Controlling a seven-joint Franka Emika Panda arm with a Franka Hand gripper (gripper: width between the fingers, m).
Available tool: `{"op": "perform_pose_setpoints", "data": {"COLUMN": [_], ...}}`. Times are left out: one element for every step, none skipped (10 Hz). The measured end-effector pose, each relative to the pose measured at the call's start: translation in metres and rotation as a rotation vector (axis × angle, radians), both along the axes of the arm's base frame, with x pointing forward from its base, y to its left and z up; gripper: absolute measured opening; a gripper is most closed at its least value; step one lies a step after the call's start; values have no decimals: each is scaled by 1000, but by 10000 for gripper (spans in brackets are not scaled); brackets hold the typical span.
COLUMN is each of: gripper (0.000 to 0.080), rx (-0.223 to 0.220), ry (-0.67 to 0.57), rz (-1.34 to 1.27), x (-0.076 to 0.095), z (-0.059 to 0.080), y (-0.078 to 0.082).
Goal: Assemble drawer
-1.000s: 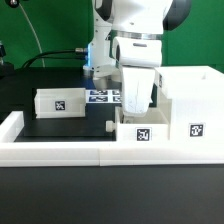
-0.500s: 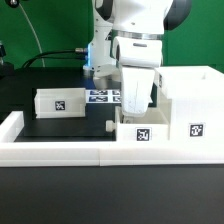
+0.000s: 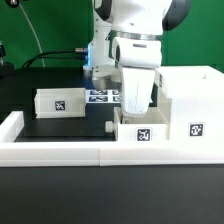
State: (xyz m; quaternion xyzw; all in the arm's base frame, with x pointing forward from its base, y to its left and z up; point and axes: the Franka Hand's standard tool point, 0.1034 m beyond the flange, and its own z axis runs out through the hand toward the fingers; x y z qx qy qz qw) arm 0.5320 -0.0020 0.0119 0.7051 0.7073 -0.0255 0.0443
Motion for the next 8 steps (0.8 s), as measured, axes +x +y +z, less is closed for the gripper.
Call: {"op": "perform_pose_setpoints", "data": {"gripper": [44,44,44,44,44,44,44,44], "rx": [0,0,0,1,1,2,1,1], "ry": [0,0,0,-1,-2,-2,-2,-1], "rz": [-2,-2,-2,-7,-19,-25,-30,-30], "x": [0,0,0,0,0,0,0,-1], "z": [0,0,0,0,0,0,0,-1], "y": [0,0,0,1,2,2,3,5]}}
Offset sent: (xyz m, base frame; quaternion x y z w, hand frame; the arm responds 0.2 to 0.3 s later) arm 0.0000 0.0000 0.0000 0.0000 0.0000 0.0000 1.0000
